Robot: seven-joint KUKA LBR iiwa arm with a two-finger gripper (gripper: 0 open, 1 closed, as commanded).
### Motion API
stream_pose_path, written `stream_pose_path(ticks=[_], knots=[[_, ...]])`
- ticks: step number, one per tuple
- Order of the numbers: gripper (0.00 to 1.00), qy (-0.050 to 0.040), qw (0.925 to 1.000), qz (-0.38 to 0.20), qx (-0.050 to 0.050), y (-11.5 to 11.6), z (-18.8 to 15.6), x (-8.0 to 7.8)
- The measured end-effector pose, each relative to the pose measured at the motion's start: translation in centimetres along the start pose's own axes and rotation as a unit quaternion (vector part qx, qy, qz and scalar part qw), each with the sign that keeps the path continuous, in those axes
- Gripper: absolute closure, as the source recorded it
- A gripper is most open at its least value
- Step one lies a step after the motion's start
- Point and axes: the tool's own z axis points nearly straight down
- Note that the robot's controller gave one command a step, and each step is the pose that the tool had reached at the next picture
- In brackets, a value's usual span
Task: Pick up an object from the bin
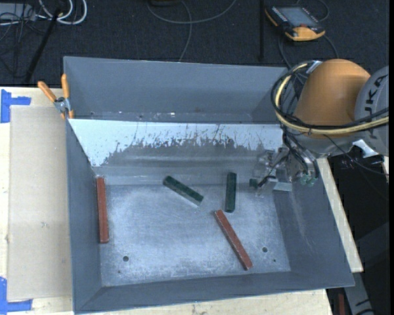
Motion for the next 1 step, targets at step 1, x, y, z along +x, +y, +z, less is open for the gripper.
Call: stream_pose_path(ticks=[1], knots=[[1.0, 0.0003, 0.9999, -0.01, 0.0, 0.53, -5.05, -0.28]])
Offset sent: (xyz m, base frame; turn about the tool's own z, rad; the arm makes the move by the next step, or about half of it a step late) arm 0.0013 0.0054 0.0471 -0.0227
